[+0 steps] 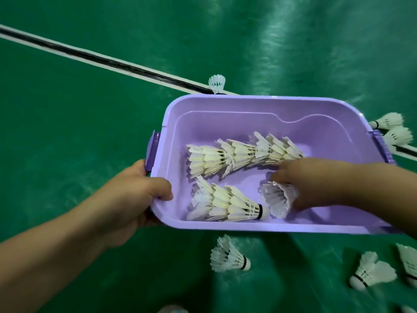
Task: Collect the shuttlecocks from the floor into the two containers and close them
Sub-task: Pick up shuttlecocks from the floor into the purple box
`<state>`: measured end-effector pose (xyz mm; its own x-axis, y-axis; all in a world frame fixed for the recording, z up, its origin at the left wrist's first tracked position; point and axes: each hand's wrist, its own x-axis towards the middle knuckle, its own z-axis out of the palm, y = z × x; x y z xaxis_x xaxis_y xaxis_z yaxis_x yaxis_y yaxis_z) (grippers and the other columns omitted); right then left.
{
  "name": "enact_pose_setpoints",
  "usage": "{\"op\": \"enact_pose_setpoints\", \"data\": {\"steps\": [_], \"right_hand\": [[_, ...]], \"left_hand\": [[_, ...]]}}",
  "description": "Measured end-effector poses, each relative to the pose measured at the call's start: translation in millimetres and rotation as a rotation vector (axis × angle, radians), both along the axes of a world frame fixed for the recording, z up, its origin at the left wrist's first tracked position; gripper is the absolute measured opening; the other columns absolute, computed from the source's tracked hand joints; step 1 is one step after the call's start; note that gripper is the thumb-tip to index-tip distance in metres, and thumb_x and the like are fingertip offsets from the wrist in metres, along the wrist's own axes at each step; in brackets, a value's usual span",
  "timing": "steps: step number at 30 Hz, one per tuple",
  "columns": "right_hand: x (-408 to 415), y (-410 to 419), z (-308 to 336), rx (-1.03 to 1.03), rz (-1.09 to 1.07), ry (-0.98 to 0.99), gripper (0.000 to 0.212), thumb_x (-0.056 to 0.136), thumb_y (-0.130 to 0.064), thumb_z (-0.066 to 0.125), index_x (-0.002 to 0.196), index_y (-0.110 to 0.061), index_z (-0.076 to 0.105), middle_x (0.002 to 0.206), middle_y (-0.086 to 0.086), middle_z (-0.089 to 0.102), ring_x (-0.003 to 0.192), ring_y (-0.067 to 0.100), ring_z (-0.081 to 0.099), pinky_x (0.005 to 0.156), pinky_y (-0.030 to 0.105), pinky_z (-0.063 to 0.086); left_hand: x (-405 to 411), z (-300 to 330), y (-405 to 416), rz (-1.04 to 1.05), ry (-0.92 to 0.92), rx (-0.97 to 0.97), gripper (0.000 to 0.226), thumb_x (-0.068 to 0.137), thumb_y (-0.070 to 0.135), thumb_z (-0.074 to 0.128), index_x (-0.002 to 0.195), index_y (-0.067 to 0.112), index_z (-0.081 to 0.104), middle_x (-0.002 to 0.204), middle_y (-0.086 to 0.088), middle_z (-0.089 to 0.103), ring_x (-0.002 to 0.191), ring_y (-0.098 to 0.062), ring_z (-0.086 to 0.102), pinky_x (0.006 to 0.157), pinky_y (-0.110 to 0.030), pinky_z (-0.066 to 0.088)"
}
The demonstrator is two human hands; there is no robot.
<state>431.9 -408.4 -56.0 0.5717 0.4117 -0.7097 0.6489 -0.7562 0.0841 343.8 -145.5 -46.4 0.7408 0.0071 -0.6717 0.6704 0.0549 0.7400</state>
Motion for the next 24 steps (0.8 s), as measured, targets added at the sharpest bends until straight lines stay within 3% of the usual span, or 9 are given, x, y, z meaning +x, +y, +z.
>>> {"op": "enact_pose_setpoints", "data": {"steps": [5, 8, 10, 13, 17, 20, 22, 24], "right_hand": [[-18, 2, -3, 0.008, 0.042, -0.014, 0.046, 0.074, -0.044, 0.069, 0.111, -0.023, 0.050, 0.114, 0.000, 0.056, 0.105, 0.022, 0.054, 0.084, 0.032, 0.047], [-25, 1, -9, 0.197, -0.094, 0.048, 0.044, 0.073, -0.047, 0.072, 0.104, -0.022, 0.053, 0.099, -0.001, 0.058, 0.089, 0.021, 0.055, 0.077, 0.032, 0.047], [-29, -1, -9, 0.373, -0.234, 0.113, 0.036, 0.070, -0.050, 0.074, 0.089, -0.032, 0.050, 0.083, -0.005, 0.055, 0.079, 0.017, 0.053, 0.073, 0.032, 0.045], [-34, -2, -10, 0.576, -0.432, 0.184, 0.035, 0.070, -0.049, 0.074, 0.072, -0.032, 0.044, 0.071, -0.004, 0.051, 0.068, 0.014, 0.050, 0.072, 0.033, 0.047], [-43, 9, -12, 0.676, -0.723, 0.364, 0.047, 0.070, -0.055, 0.066, 0.094, -0.017, 0.053, 0.081, 0.006, 0.060, 0.070, 0.020, 0.057, 0.075, 0.040, 0.051], [-44, 10, -13, 0.702, -0.927, 0.504, 0.029, 0.089, -0.031, 0.056, 0.115, -0.025, 0.043, 0.077, -0.002, 0.059, 0.065, 0.016, 0.055, 0.067, 0.033, 0.046], [-43, 6, -13, 0.595, -0.792, 0.386, 0.044, 0.093, -0.032, 0.048, 0.132, -0.038, 0.029, 0.079, -0.002, 0.059, 0.066, 0.017, 0.053, 0.070, 0.030, 0.044], [-44, 4, -14, 0.391, -0.521, 0.212, 0.057, 0.093, -0.042, 0.046, 0.141, -0.044, 0.015, 0.088, -0.007, 0.054, 0.073, 0.013, 0.051, 0.072, 0.027, 0.041]], "left_hand": [[-1, -1, -3, -0.019, -0.009, -0.018, 0.063, 0.051, 0.003, 0.052, 0.113, 0.016, 0.056, 0.085, -0.009, 0.072, 0.053, -0.018, 0.065, 0.046, -0.027, 0.052], [-2, 0, -9, -0.030, -0.009, -0.013, 0.056, 0.057, -0.004, 0.058, 0.109, 0.018, 0.056, 0.087, -0.010, 0.073, 0.057, -0.020, 0.066, 0.048, -0.028, 0.050], [-2, 0, -12, -0.028, -0.010, -0.001, 0.052, 0.063, -0.006, 0.059, 0.108, 0.018, 0.056, 0.092, -0.012, 0.073, 0.064, -0.025, 0.065, 0.053, -0.030, 0.048], [-3, -1, -13, -0.022, -0.016, 0.005, 0.056, 0.052, 0.004, 0.052, 0.106, 0.020, 0.057, 0.095, -0.012, 0.072, 0.069, -0.027, 0.062, 0.060, -0.031, 0.046], [-4, -2, -13, -0.011, -0.035, 0.024, 0.052, 0.052, 0.006, 0.052, 0.101, 0.024, 0.057, 0.087, -0.007, 0.072, 0.063, -0.023, 0.065, 0.057, -0.032, 0.047], [-6, 0, -14, -0.012, -0.045, 0.036, 0.050, 0.056, 0.002, 0.055, 0.100, 0.026, 0.056, 0.085, -0.006, 0.072, 0.061, -0.021, 0.065, 0.052, -0.030, 0.047], [-8, -1, -15, -0.012, -0.042, 0.049, 0.045, 0.070, -0.007, 0.057, 0.102, 0.025, 0.055, 0.089, -0.008, 0.072, 0.064, -0.022, 0.065, 0.051, -0.028, 0.047], [-8, -2, -17, -0.008, -0.029, 0.060, 0.043, 0.080, -0.012, 0.049, 0.102, 0.024, 0.054, 0.091, -0.008, 0.070, 0.066, -0.024, 0.062, 0.053, -0.028, 0.045]]}}
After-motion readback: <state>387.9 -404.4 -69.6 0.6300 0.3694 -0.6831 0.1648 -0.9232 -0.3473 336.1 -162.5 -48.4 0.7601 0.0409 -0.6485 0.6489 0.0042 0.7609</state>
